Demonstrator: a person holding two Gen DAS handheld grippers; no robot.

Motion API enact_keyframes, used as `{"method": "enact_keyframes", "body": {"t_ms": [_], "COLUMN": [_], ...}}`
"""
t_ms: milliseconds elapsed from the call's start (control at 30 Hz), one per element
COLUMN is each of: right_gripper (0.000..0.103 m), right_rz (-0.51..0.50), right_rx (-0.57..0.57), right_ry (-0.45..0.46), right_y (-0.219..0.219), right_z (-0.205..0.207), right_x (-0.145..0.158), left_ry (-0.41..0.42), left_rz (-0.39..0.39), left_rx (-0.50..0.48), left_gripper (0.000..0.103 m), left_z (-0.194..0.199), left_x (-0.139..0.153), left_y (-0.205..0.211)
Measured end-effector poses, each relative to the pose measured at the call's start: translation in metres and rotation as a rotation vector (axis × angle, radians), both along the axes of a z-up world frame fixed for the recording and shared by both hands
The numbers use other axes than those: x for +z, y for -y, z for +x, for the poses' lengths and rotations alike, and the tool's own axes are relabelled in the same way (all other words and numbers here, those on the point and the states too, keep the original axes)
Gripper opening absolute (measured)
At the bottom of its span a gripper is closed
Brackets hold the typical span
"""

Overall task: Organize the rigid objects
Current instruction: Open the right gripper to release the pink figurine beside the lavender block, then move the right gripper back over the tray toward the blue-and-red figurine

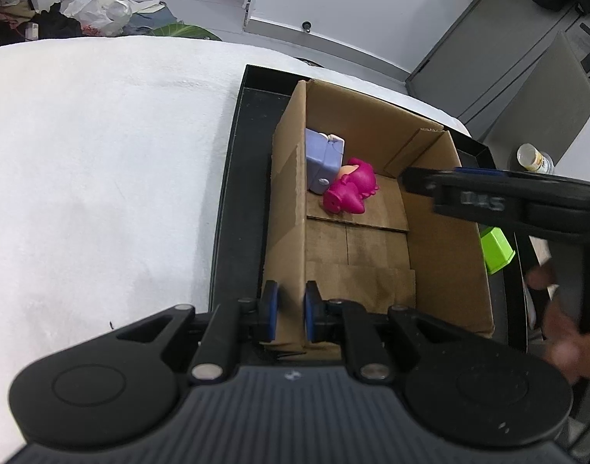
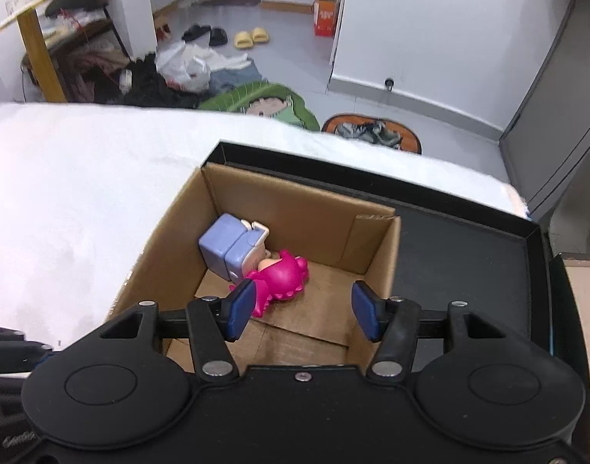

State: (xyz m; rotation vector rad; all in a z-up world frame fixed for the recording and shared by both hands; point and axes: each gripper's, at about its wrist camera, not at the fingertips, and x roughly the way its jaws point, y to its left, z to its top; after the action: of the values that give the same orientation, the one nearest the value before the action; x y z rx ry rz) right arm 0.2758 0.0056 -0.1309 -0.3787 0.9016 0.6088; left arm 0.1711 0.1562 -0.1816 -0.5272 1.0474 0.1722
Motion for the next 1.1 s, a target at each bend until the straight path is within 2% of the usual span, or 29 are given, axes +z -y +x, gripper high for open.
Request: {"method": "enact_keyframes", "body": {"t_ms": [133, 233, 467, 700, 833, 1100], "right_gripper": [0.060, 0.069, 0.073, 0.083, 0.092, 0.093], "right_rz": [0.017, 0.023, 0.028, 0.038, 0.029, 0.028], "right_rx": [-0.015, -0.024, -0.058, -0.109, -0.146, -0.180], "right_ry": [0.019, 0.035, 0.063, 0.032, -0.020, -0.074], "right_y": [0.014, 0.023, 0.047, 0.075, 0.092, 0.117], "right_z": [0.000, -0.001, -0.001, 0.004, 0.006, 0.002], "right_x": [0.012, 0.018, 0.027, 0.028, 0.022, 0.010], "left_ry": [0.000, -0.005, -0.009, -0.011, -0.015, -0.013], "left_rz": [0.002, 0.009, 0.021, 0.025, 0.030, 0.034], "left_rx": [0.008, 0.004, 0.008, 0.005, 0.007, 0.007], "left_gripper": [0.013, 0.013, 0.013, 0.013, 0.013, 0.013], "left_z": [-0.001, -0.001, 0.000, -0.001, -0.001, -0.002], "left_x": [0.000, 0.000, 0.001, 0.000, 0.001, 0.002], "left_y": [0.001, 0.002, 0.004, 0.004, 0.003, 0.002]}}
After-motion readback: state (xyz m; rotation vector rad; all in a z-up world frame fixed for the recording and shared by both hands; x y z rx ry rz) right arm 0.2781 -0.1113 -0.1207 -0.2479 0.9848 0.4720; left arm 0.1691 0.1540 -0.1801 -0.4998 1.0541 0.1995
